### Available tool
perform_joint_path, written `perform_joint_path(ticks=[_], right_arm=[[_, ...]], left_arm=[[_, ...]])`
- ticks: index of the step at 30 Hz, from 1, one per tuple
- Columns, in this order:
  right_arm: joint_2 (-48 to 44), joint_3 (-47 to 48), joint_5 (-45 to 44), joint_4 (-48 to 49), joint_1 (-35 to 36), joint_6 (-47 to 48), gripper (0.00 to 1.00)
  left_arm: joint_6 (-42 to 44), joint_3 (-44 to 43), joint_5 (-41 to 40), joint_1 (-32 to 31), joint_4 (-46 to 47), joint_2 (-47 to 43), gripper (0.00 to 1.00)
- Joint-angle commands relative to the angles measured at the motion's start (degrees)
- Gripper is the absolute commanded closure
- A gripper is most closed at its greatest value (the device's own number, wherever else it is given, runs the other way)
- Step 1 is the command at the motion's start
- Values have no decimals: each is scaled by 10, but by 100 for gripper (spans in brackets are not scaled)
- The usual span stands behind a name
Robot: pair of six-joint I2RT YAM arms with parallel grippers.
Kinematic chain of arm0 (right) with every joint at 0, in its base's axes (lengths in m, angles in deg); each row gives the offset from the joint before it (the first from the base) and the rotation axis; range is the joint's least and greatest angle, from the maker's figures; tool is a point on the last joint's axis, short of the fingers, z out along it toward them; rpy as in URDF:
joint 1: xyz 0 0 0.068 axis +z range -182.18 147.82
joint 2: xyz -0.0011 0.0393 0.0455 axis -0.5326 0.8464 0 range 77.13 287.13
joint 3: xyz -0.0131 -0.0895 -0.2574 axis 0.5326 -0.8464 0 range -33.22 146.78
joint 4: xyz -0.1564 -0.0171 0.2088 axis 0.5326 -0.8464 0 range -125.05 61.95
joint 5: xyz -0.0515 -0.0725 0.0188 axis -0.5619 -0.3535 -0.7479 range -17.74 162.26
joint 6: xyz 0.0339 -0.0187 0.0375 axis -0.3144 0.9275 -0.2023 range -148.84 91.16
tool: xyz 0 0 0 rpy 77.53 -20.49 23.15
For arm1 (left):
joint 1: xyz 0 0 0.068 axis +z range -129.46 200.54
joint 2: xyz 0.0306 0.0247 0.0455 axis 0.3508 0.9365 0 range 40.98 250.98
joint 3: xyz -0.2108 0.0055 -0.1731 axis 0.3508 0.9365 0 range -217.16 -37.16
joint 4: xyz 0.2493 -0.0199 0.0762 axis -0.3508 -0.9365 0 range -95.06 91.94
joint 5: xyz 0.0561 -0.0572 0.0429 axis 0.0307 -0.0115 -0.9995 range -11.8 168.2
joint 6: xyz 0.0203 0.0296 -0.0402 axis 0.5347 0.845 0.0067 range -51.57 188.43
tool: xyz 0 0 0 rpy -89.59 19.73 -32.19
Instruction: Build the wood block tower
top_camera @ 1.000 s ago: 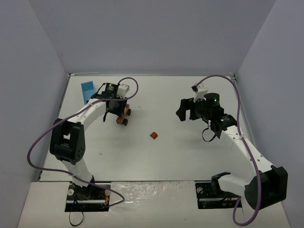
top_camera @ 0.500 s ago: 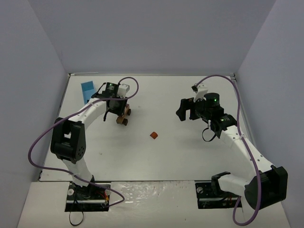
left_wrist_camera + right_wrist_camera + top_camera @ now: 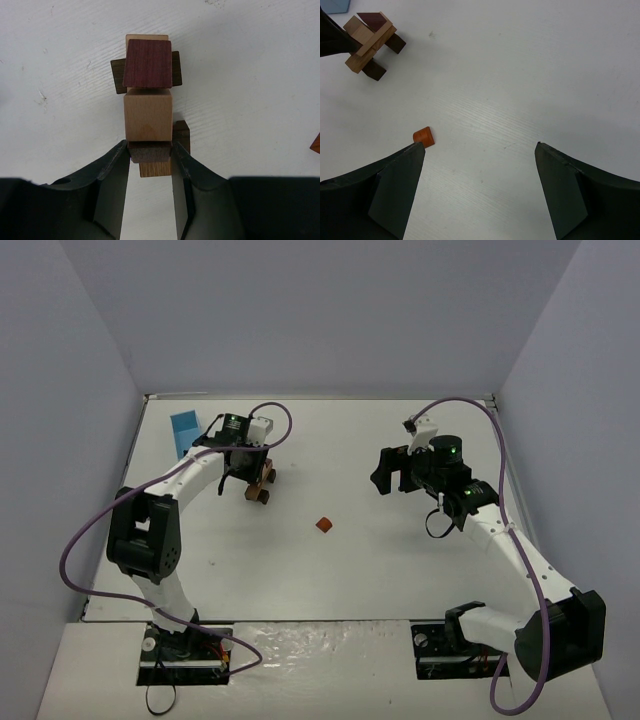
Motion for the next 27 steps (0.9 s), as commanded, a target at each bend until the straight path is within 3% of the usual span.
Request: perform_joint_path(ticks=[1, 27], right_arm=[[-5, 16, -2, 23, 2, 7, 10], [-9, 15, 3, 23, 2, 6, 10]], left_arm=[[2, -30, 8, 3, 16, -6, 81], [-3, -29, 3, 3, 20, -5, 78]])
